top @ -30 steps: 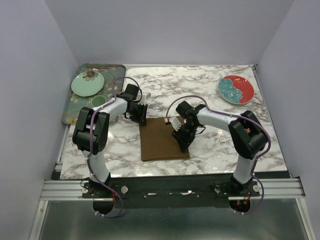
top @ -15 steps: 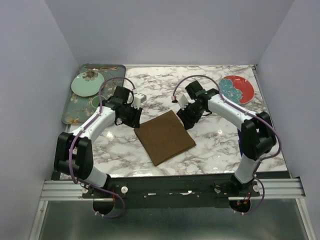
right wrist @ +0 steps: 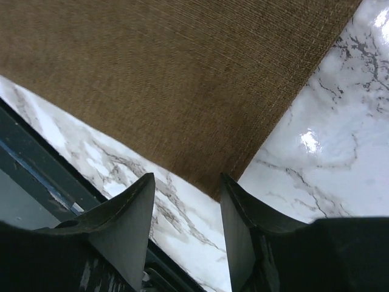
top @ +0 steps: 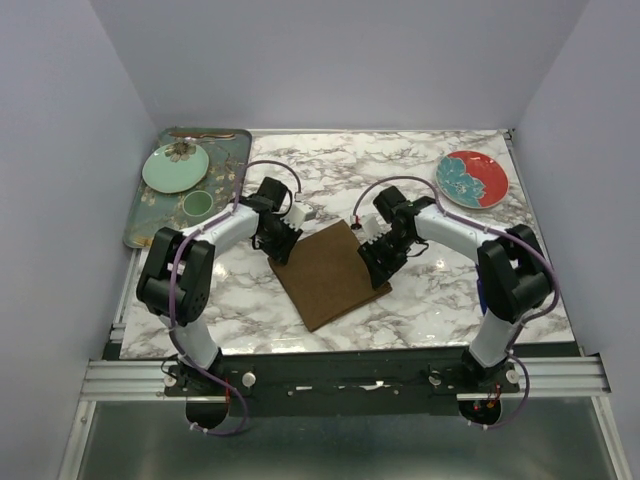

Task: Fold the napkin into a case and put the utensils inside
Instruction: Rotate the lower triangle-folded napkin at the center of the board, then pick up the lower triangle-folded napkin from the center of the board.

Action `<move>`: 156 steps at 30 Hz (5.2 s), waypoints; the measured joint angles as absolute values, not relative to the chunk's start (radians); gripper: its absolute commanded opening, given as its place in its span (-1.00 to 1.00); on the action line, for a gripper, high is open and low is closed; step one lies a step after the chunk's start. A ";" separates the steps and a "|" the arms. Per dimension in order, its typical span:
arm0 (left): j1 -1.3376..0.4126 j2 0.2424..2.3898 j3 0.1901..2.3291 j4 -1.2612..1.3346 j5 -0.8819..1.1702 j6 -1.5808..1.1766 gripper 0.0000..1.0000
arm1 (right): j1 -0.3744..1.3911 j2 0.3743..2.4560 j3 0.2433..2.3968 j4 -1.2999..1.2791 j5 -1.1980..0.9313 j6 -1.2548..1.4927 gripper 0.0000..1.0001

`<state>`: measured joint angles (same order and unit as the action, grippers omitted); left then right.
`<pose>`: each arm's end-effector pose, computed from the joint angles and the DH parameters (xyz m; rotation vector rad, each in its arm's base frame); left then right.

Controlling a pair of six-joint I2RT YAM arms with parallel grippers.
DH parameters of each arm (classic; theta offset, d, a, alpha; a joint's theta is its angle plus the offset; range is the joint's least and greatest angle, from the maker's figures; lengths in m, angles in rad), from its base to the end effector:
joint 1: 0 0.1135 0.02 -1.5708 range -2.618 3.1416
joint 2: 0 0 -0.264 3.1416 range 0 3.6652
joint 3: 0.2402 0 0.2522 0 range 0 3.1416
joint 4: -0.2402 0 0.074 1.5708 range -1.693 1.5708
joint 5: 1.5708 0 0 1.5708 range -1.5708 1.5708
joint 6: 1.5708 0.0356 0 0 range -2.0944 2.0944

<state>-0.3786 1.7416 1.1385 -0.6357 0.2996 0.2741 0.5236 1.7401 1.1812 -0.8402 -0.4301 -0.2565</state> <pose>0.3082 -0.1339 0.1820 0.9624 2.6231 -0.4455 0.2716 0.1739 0.1899 -1.1753 2.7127 0.6737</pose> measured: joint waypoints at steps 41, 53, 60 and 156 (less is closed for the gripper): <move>-0.464 1.577 1.020 -0.672 0.326 0.234 -0.30 | 0.346 1.784 1.215 -0.761 -0.418 0.028 0.64; -0.466 1.620 1.019 -0.651 0.326 0.215 -0.32 | 0.271 1.916 1.246 -0.699 -0.545 0.136 0.29; -0.467 1.621 1.018 -0.649 0.327 0.210 -0.34 | 0.252 1.940 1.251 -0.693 -0.598 0.173 0.25; -0.844 1.687 1.087 -0.199 0.438 0.213 -0.84 | 0.223 1.885 1.250 -0.746 -0.762 0.056 -0.99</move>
